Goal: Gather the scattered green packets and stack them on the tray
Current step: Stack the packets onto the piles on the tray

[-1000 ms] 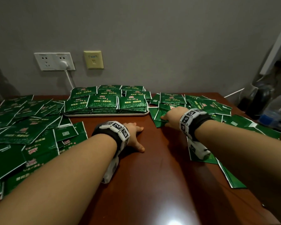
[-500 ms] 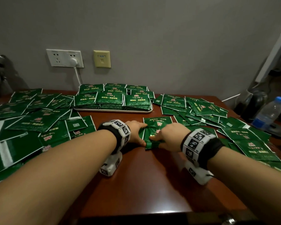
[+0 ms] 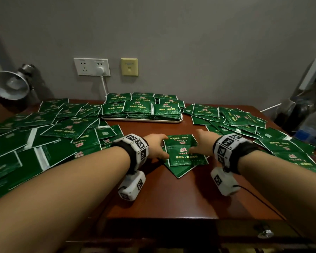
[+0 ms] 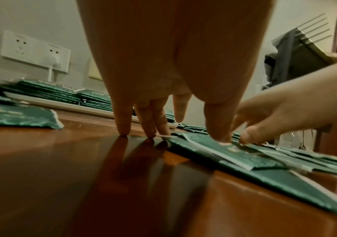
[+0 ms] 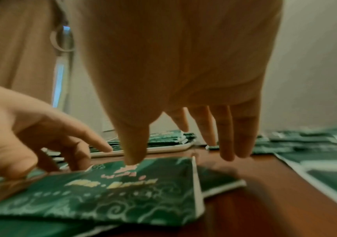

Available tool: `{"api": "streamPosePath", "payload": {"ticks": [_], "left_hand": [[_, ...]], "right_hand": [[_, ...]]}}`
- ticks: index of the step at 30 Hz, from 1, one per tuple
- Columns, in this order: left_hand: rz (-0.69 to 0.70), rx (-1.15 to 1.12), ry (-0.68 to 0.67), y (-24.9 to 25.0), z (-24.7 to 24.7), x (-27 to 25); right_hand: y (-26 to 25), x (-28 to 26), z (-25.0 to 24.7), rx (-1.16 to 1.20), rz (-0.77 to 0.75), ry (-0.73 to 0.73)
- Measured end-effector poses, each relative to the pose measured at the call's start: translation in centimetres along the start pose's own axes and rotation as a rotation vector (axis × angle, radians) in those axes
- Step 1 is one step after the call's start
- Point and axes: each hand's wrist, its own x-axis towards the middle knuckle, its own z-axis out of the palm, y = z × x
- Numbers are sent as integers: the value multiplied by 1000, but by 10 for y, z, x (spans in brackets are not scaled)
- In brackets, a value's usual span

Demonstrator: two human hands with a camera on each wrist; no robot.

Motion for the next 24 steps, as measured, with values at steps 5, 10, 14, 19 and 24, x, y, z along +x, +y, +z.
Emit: {"api": "streamPosePath", "payload": {"ticks": [5,10,14,19,24], "left_hand": [[25,-63,14,9,-3,5],[-4,-188,98,6,-5,8],[-20,-275,170,3,-13,8],[-61,-173,195,6,-25,2],[71,319,-145,16,-5,-18]], "right_hand": [[4,10,11,158,34,-4],[-5,5,4,358,-73,49],[-12,4,-4,476,-110,150],[-9,-3,-16,474,-41,337],[3,-9,-26,284,80,311]]}}
